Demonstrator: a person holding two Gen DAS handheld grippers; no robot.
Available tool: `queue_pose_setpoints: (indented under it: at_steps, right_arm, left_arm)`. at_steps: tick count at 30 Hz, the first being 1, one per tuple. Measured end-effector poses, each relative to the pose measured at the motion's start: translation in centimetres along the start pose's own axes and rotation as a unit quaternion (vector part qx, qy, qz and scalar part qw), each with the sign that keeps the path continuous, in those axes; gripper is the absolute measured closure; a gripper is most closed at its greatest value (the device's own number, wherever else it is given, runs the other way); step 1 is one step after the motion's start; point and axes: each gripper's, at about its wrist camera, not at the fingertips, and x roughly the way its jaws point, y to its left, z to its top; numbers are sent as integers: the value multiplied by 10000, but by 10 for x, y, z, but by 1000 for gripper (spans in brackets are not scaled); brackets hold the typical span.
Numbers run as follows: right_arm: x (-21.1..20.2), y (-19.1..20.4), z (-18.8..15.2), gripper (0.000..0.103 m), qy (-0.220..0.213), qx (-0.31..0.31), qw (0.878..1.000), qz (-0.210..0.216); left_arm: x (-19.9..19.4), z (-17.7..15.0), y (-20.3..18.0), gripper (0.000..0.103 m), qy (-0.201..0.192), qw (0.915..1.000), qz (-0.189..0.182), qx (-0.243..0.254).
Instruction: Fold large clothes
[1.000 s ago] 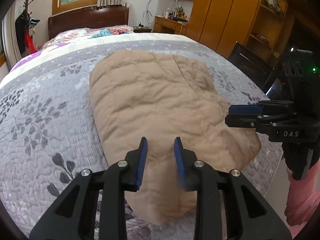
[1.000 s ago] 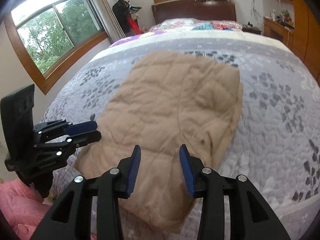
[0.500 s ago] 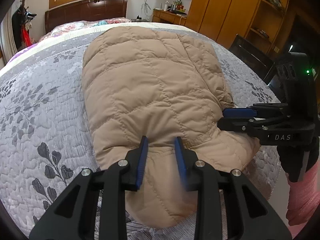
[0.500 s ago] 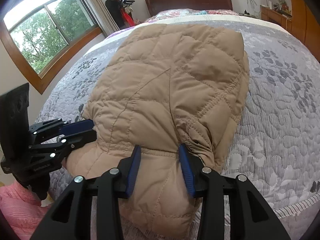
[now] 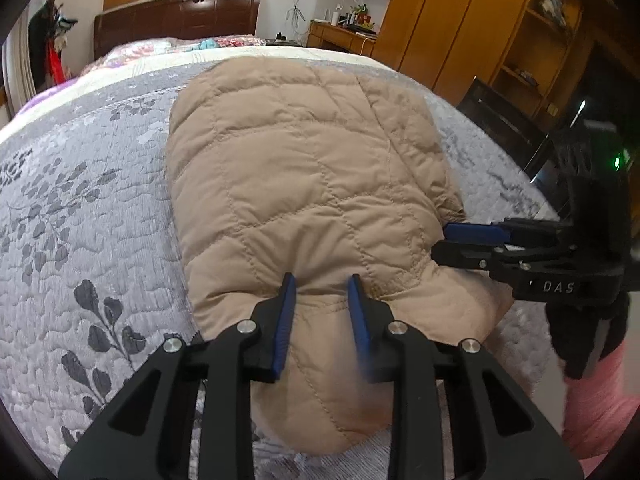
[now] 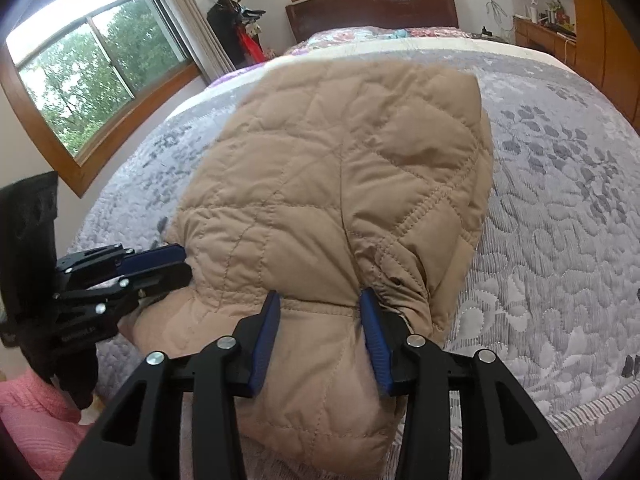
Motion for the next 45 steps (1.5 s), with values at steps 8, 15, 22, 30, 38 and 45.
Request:
queue_pose_setpoints:
  at_steps: [8, 15, 22, 30, 38, 45]
  right_arm:
    - [-48, -15, 14, 31, -481, 153, 9980, 375]
    - [-50, -51, 22, 16, -454, 593, 9962, 452]
    - [-22, -78, 18, 13, -112, 1133, 9870, 1139]
    - [-1, -99, 17, 11, 37, 1510, 9741, 1684]
    - [26, -117, 11, 11, 338, 1838, 9608, 2046]
    - [41, -125, 13, 9, 432, 1877, 9555, 2234]
  left_arm:
    - [-35, 7, 13, 52, -329, 9972, 671, 62]
    - [-41, 7, 28, 32, -353, 9973, 636, -67]
    - [-21, 13, 52, 28, -20, 9986, 241, -474]
    - [-5, 16, 68, 26, 219, 9962, -314, -784]
    - [33, 15, 99, 20, 724, 9745, -1474, -1530]
    - [63, 14, 105, 14, 942, 9513, -2287, -1839]
